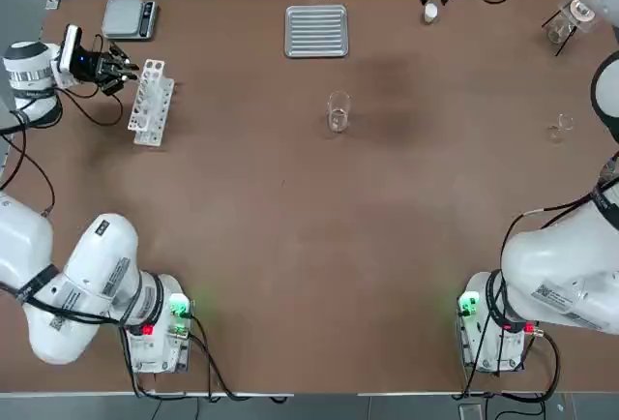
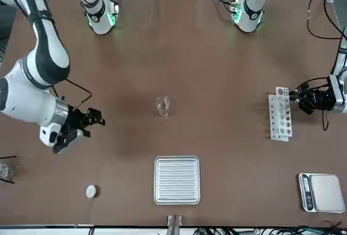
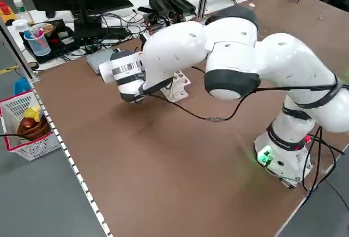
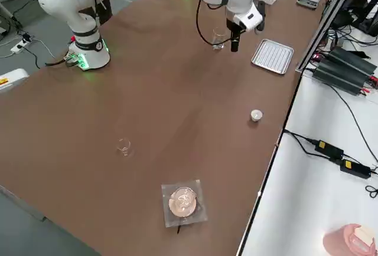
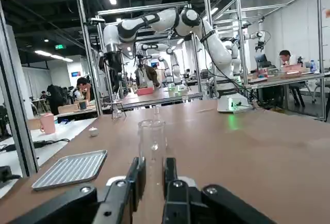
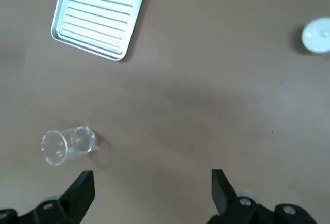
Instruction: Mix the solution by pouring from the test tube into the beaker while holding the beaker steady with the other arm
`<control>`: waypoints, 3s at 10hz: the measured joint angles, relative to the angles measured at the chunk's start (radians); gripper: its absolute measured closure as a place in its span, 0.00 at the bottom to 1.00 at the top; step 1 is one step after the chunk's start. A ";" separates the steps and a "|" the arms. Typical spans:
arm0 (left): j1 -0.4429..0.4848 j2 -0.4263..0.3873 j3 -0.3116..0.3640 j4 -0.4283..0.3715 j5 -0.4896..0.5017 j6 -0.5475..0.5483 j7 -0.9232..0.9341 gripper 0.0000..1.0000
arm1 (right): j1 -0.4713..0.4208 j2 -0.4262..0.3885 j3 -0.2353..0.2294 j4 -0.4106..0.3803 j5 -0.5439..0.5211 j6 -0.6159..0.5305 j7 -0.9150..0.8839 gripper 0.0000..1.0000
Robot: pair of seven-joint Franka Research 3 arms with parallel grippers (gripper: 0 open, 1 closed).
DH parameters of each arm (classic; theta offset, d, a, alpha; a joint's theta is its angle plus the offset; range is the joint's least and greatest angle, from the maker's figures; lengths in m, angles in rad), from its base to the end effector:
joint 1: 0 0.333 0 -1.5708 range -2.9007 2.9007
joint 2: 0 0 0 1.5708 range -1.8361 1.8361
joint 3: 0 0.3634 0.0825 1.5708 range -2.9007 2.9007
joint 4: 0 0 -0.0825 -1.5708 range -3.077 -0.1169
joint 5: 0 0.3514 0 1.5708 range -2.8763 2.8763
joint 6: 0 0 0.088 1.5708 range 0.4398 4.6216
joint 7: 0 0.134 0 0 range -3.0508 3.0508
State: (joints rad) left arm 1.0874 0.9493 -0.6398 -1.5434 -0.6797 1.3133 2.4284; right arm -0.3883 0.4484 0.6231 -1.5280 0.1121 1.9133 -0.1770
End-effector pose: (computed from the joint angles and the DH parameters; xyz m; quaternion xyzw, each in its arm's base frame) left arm 0.5426 0.2449 0.2598 0.4269 -0.5611 0.5049 0.4980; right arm 0.6514 0.0973 0.4717 -0.9708 -0.1589 -0.0032 0.1798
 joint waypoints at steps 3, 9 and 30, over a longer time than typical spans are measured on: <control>-0.053 0.004 0.062 0.022 -0.028 0.000 -0.020 0.78 | 0.005 -0.003 -0.063 0.124 -0.048 -0.234 0.055 0.00; -0.104 0.045 0.112 0.062 -0.031 0.006 -0.030 0.78 | -0.075 -0.081 -0.156 0.198 -0.182 -0.374 -0.046 0.00; -0.125 -0.029 0.127 0.112 -0.032 -0.003 -0.047 0.00 | 0.243 -0.392 -0.561 0.030 -0.174 -0.367 -0.139 0.00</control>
State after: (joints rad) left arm 0.9627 0.9203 -0.5133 -1.4309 -0.7114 1.3104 2.3818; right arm -0.1453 0.0567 0.0625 -1.4975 -0.0618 1.5467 -0.3157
